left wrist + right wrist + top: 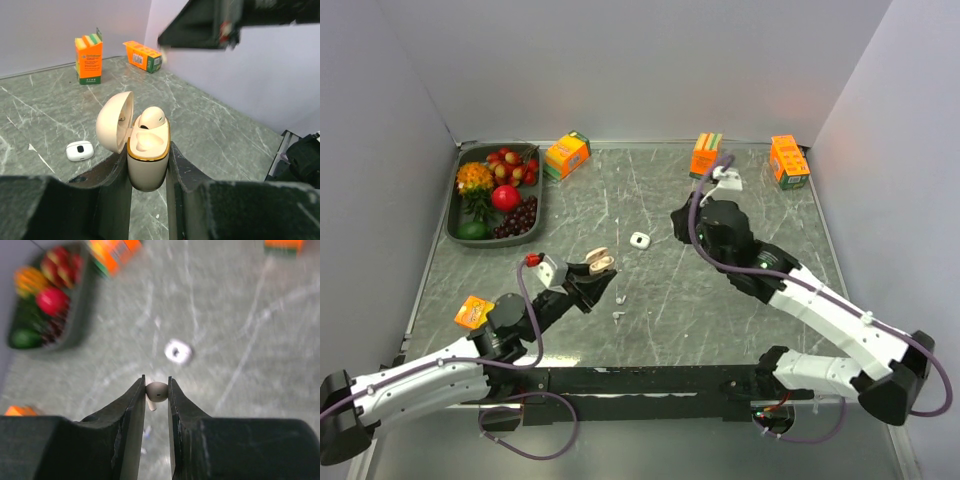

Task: Insert the wireless bluetooth earbuds into the charging case
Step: Pick up the earbud from the center of the board, then place the earbud in the charging case.

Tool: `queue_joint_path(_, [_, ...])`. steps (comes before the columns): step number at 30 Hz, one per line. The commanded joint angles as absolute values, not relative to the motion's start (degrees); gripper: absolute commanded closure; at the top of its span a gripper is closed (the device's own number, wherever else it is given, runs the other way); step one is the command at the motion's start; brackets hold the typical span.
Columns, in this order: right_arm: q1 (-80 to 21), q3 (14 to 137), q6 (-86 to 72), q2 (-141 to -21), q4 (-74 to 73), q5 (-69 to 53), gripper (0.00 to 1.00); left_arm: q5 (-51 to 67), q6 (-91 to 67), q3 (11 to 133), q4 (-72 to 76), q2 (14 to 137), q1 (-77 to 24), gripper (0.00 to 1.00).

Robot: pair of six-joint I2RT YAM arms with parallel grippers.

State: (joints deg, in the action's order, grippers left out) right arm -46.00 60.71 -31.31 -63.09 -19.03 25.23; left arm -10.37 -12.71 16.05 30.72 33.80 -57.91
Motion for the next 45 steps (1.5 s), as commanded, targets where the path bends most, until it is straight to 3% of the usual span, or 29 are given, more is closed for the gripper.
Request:
queue_joint_path(1, [-49.1,57.7,-22.6,-58.2,-1.3,27.6,1.00,-11.8,-10.8,20.2,38.0,38.6,-58.2,0.99])
queue_joint_path(7, [-56.6,52.9,-13.4,-54.9,15.7,30.4,1.00,-10.9,-8.6,23.5,44.4,46.3,-58.1,0.99])
queue_joint_path(21, [-66.9,48.3,-7.7,-53.2,28.6,32.4,1.00,-7.6,-7.3,25.6,52.9,52.9,-57.5,0.99])
queue_joint_path(45, [-73.7,49.0,-5.5,-60.0,30.0,32.5,1.00,-6.1,-8.3,25.5,52.2,52.2,-57.3,0.99])
